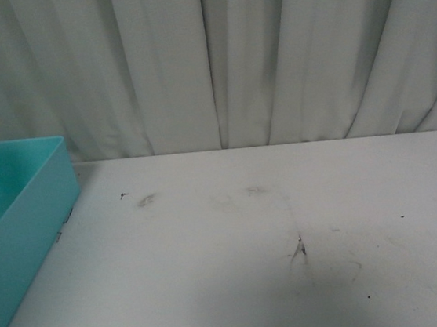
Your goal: Wind up and store yellow beetle toy
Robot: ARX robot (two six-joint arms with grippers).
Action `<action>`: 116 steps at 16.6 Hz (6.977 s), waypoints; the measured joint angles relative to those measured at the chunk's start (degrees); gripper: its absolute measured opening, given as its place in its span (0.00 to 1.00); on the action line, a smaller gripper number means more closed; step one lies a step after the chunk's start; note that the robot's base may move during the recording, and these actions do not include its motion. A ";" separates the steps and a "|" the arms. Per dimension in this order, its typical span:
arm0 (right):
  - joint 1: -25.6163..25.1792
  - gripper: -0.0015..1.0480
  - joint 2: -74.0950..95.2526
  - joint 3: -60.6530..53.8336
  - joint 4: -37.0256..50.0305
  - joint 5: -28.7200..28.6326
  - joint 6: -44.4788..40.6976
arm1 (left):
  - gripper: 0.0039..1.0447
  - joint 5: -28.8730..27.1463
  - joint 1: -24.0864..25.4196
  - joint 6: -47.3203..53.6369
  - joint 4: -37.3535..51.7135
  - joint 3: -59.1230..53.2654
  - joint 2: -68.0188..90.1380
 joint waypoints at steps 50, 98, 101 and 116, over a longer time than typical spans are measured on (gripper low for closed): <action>0.00 0.94 0.00 0.00 -0.02 0.00 0.00 | 0.01 -3.17 -17.33 -32.59 53.29 -74.99 -80.43; 0.00 0.94 0.00 0.00 0.00 -0.02 0.00 | 0.94 -3.21 -17.38 -32.63 22.05 -74.99 -111.82; 0.00 0.94 0.02 0.00 -0.02 -0.02 0.00 | 0.94 -3.21 -17.38 -32.63 21.97 -74.99 -111.82; 0.00 0.94 -0.02 0.00 -0.02 0.00 0.00 | 0.94 -3.19 -17.38 -32.61 21.99 -74.99 -111.82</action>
